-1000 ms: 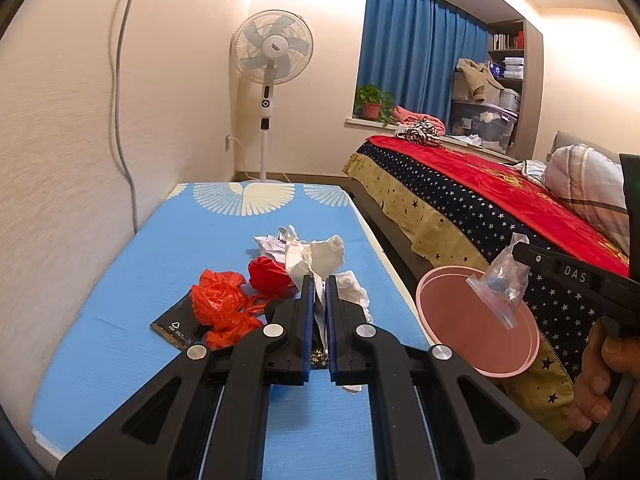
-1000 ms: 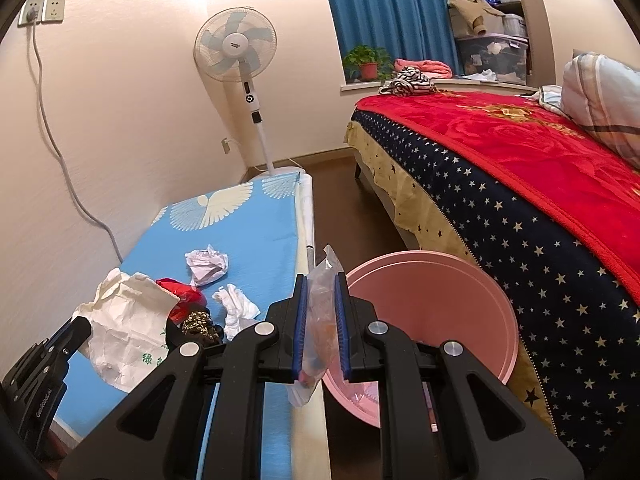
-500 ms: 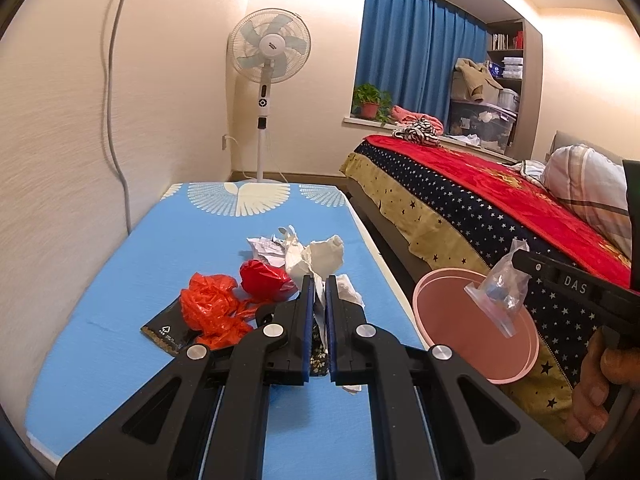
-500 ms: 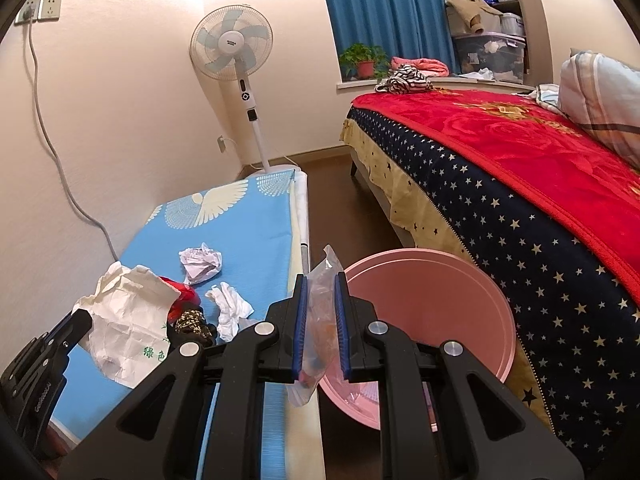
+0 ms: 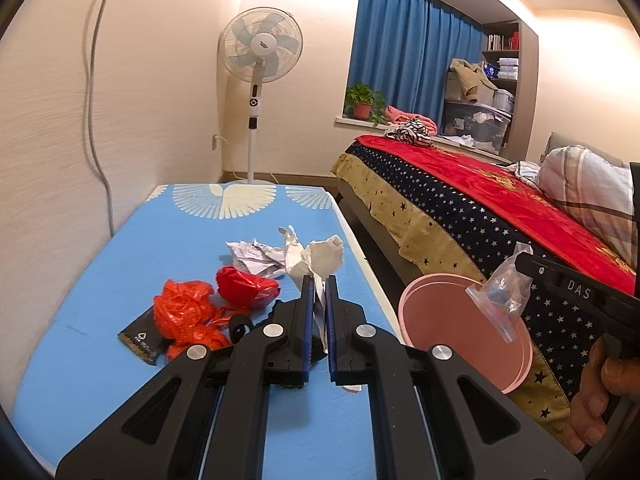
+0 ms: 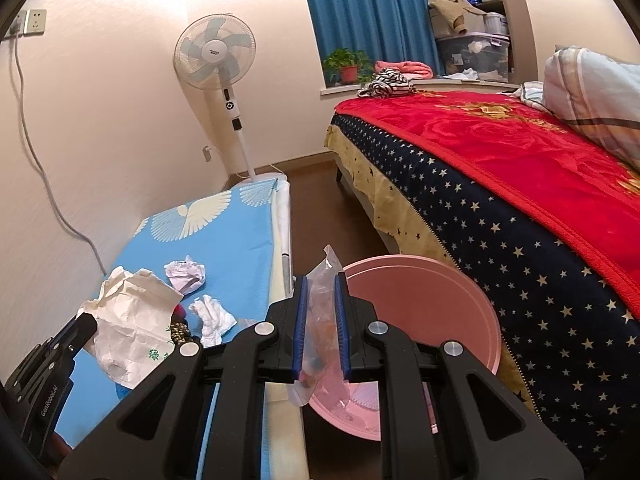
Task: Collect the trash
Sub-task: 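Carry the clear bag and white tissue over the pink bin with both grippers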
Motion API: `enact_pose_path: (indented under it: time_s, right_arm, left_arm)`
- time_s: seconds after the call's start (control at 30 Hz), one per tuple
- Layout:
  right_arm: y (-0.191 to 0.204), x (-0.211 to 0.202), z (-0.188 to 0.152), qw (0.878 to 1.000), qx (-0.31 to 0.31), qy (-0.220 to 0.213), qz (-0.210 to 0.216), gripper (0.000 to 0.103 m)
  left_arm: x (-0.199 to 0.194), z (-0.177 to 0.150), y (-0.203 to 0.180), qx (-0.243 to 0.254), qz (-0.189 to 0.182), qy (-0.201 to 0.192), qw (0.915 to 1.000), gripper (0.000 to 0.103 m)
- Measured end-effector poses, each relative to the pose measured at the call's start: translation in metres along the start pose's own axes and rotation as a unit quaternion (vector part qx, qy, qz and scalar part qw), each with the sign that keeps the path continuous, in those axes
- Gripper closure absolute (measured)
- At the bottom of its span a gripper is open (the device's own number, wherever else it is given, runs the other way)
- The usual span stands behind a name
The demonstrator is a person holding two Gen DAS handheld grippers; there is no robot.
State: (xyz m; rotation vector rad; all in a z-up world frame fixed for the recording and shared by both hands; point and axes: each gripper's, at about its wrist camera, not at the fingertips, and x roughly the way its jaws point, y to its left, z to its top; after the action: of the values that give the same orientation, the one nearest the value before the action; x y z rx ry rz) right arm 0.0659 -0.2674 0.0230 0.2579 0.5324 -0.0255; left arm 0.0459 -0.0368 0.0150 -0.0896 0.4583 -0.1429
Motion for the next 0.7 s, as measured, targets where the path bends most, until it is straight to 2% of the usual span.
enact_pose_path:
  time_s: [0.7]
  right_arm:
    - [-0.027, -0.005, 0.010, 0.999, 0.023, -0.017, -0.040, 0.089]
  left_arm:
    - [0.024, 0.001, -0.025, -0.004, -0.023, 0.007, 0.9997, 0.097]
